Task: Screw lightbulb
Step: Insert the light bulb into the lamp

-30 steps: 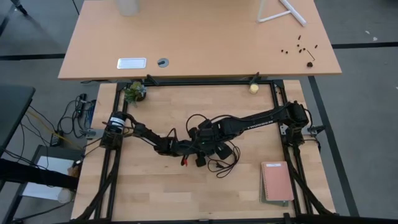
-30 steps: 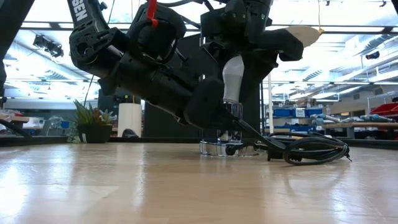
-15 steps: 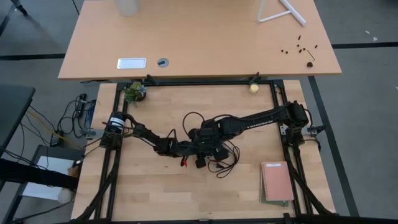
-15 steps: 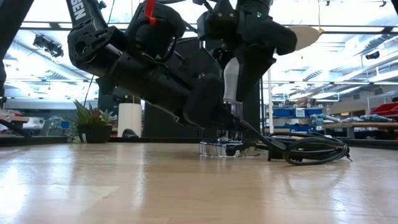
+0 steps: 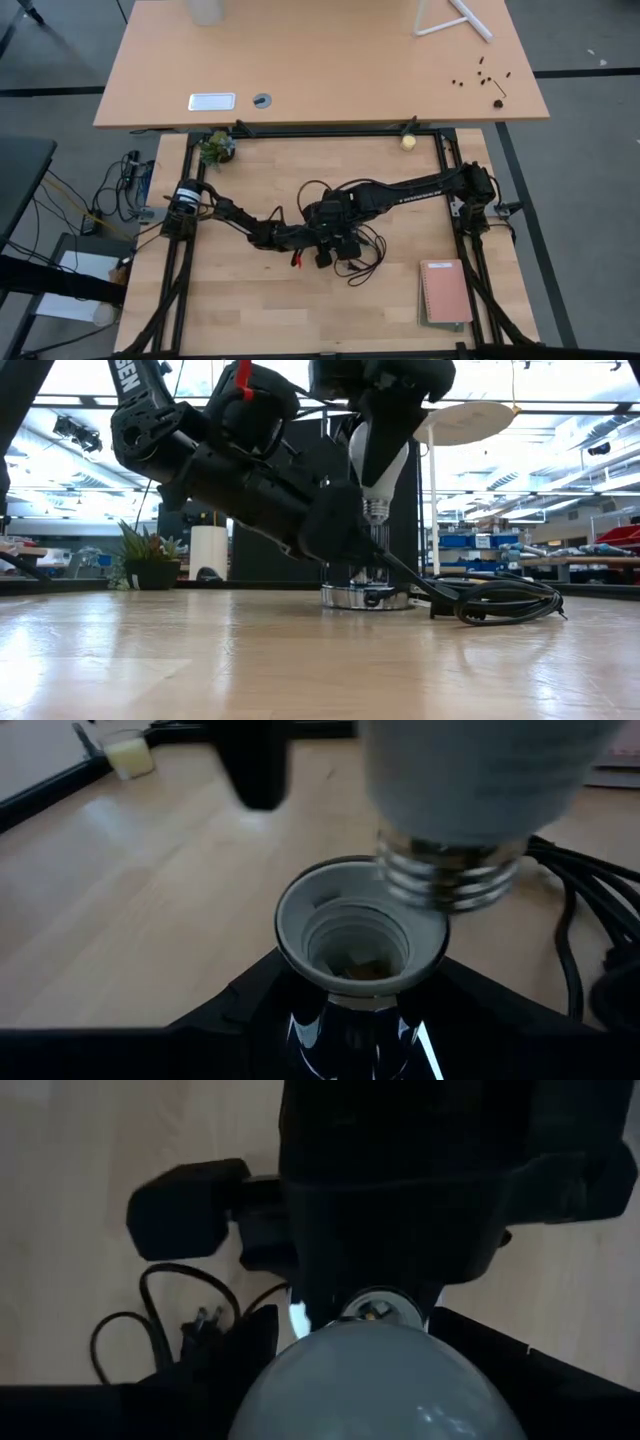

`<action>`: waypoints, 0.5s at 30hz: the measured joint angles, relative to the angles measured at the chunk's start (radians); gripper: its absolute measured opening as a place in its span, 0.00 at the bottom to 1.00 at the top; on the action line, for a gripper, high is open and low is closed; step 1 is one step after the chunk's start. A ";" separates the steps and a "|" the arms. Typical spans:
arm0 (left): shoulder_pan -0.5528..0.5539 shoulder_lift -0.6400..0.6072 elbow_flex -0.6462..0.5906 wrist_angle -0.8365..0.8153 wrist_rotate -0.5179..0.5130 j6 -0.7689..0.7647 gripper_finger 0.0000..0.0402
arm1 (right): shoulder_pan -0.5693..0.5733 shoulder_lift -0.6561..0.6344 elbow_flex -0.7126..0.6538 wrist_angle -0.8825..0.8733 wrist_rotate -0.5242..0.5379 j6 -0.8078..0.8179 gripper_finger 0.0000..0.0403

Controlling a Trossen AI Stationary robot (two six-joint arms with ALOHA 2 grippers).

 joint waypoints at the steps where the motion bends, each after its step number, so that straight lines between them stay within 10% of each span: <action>1: 0.000 0.000 0.002 0.000 -0.007 0.000 0.49 | -0.003 0.000 0.003 0.000 -0.002 0.004 0.65; 15: -0.008 -0.009 0.015 0.008 0.048 0.067 0.49 | -0.003 0.000 0.007 0.009 0.032 -0.170 0.66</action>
